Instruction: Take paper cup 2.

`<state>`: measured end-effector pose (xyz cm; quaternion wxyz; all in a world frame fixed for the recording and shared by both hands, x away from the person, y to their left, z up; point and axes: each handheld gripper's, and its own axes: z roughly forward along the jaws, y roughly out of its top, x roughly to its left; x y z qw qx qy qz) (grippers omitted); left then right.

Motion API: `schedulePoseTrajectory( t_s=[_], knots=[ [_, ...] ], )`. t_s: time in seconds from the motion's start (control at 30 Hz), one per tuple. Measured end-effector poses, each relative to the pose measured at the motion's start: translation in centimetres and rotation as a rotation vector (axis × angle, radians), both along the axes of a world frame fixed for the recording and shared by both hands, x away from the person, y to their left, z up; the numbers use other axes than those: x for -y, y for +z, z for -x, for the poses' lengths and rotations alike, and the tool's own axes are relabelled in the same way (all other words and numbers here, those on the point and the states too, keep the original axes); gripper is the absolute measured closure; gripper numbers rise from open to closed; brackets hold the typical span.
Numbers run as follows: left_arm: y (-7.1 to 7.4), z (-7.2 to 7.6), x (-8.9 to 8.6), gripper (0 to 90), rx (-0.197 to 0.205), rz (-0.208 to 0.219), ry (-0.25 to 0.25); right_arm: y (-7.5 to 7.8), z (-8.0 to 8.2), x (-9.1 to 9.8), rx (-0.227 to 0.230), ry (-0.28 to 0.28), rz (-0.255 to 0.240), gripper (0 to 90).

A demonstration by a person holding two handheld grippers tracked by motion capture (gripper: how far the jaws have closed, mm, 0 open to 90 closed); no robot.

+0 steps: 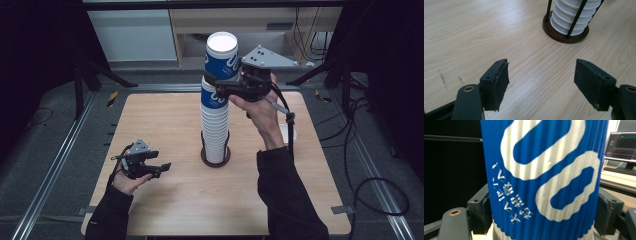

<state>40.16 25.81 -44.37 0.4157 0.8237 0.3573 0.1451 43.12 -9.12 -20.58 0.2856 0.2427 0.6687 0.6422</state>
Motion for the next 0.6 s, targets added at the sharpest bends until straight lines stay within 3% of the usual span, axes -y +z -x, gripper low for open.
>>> schedulePoseTrajectory(
  t_s=[0.3,0.6],
  knots=[
    [0.4,0.1,-0.3,34.4,0.009,-0.012,0.025,-0.4,1.8,3.4,0.012,-0.035,0.025,20.0],
    [0.5,0.1,-0.5,35.2,0.008,-0.022,0.042,-2.5,3.4,7.0,-0.014,-0.077,0.049,20.1]
  ],
)
